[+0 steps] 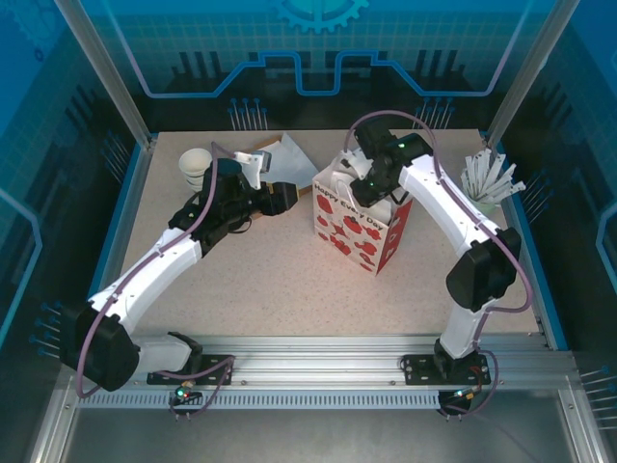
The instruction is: Pack the takeout coffee
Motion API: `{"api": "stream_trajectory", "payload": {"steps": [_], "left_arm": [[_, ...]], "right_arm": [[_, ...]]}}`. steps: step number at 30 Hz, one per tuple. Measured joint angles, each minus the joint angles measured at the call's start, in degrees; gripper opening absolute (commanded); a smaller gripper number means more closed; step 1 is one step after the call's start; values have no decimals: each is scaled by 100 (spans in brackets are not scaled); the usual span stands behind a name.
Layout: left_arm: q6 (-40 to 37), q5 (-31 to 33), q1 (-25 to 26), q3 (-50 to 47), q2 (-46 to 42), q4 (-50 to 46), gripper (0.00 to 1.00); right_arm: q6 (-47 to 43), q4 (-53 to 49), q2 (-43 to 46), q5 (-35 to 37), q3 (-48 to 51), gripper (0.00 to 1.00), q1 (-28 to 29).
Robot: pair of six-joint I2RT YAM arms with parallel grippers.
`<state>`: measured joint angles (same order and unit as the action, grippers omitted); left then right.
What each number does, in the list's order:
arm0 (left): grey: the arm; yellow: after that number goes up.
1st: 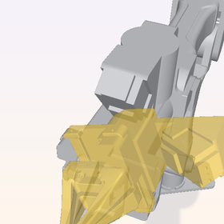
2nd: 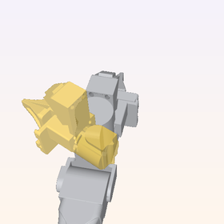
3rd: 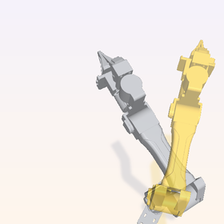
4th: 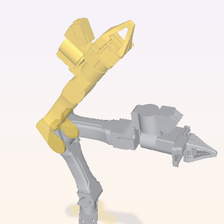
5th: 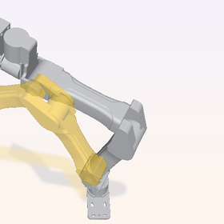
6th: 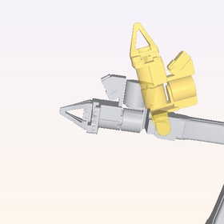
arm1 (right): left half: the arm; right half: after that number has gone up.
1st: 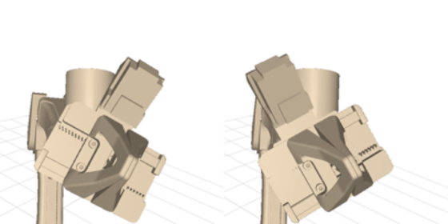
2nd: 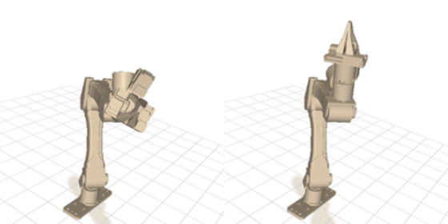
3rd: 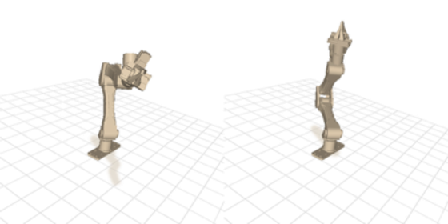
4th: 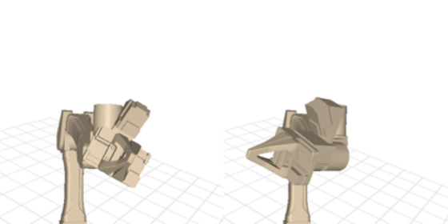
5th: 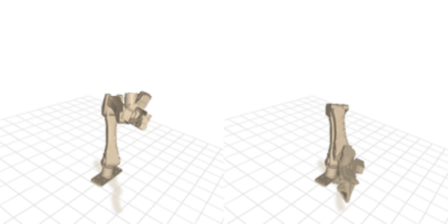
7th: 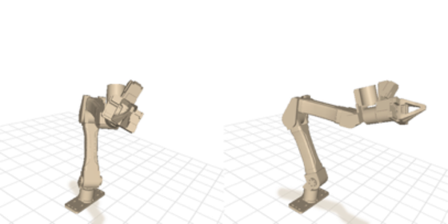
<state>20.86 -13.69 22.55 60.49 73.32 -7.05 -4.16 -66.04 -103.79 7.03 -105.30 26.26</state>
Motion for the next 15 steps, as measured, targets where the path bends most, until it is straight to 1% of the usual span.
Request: {"api": "stream_trajectory", "payload": {"steps": [2, 9, 12, 15], "left_arm": [[0, 0, 0, -2, 0, 0, 64], [0, 0, 0, -33, 0, 2, 64], [0, 2, 0, -76, 0, 2, 64], [0, 2, 0, -79, 0, 4, 64]], "right_arm": [[-7, 2, -11, 0, 0, 27, 0], [-68, 2, 96, -173, -9, 46, 0], [-50, 7, 315, -302, -20, 52, -2], [-39, 4, 588, -407, -105, 54, -4]]}}
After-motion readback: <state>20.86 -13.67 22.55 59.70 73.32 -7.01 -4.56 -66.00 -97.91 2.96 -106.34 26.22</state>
